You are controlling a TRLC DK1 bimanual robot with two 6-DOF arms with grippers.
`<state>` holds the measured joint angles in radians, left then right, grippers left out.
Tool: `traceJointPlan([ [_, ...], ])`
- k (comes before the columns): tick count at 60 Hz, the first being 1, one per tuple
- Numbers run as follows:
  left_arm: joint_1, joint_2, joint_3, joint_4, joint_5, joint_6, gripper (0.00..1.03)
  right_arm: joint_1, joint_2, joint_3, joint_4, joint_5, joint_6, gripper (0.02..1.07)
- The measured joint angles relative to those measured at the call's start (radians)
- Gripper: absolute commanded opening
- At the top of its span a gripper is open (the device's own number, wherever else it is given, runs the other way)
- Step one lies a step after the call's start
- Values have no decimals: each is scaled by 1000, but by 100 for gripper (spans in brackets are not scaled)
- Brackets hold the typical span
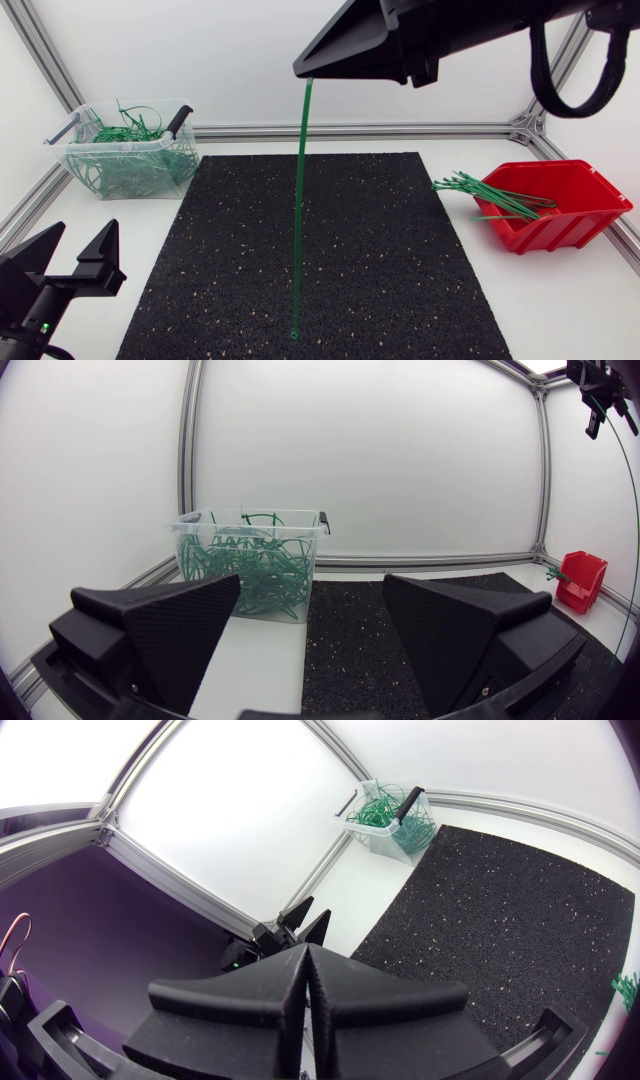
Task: Take a green cable tie from the red box, thread the tail through the head to close it, then place it in the transparent bin on the left.
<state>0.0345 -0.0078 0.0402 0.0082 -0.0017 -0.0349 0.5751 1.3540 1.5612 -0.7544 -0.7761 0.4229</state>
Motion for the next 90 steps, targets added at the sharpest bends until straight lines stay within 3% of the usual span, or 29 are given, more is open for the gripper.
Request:
traceJointPlan([
  [9, 0, 0, 0, 0, 0, 0, 99, 9, -18, -10, 6, 50, -16, 8],
  [35, -5, 9, 0, 0, 0, 0, 99, 139, -92, -84, 38, 372, -210, 8],
  [44, -5, 9, 0, 0, 0, 0, 99, 235, -113, -134, 74, 601, -302, 8],
  [56, -5, 9, 0, 0, 0, 0, 99, 296, -128, -159, 85, 723, -369, 8],
  [67, -5, 9, 0, 0, 0, 0, 99, 340, -138, -194, 102, 954, -434, 8],
  [90, -5, 9, 0, 0, 0, 0, 99, 462, -89, -376, 320, 1407, -643, 8],
])
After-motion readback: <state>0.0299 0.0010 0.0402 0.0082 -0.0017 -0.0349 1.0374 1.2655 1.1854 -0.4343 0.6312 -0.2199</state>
